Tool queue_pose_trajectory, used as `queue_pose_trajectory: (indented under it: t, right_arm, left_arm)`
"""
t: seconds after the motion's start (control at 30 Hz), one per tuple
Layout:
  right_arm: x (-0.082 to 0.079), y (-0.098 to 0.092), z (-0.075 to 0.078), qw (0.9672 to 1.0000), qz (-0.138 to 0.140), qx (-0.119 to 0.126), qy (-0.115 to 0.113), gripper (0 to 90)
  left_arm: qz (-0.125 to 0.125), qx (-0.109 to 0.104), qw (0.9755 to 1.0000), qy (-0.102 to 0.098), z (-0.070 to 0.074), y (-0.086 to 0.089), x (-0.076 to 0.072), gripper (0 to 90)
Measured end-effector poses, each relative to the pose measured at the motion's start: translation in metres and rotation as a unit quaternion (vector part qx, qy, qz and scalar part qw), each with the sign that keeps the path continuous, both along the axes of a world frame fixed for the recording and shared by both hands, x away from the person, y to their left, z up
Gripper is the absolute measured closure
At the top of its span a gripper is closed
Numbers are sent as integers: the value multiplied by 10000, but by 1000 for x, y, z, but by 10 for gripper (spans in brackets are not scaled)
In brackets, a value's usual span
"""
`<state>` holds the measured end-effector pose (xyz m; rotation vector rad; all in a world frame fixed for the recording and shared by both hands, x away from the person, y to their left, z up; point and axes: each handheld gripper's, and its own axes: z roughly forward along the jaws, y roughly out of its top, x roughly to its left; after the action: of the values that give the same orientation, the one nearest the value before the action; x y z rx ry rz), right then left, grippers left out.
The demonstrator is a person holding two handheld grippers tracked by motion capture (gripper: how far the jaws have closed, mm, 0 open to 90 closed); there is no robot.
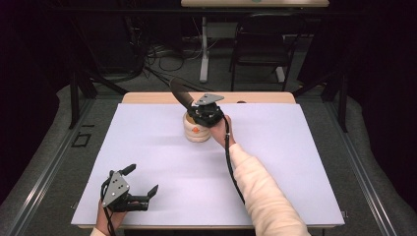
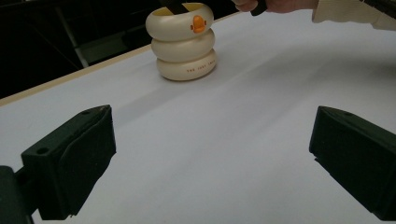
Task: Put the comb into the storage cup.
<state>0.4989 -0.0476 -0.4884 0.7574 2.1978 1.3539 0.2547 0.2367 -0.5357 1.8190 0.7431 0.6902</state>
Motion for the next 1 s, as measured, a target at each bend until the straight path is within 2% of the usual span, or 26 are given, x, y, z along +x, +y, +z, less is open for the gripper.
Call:
queue_pose_trajectory:
  t: [1.0]
  right_arm:
    - [2, 1, -5, 9994, -55, -311, 158, 722]
  left_arm:
    - [-10, -5, 10000, 0, 0, 0, 0, 6]
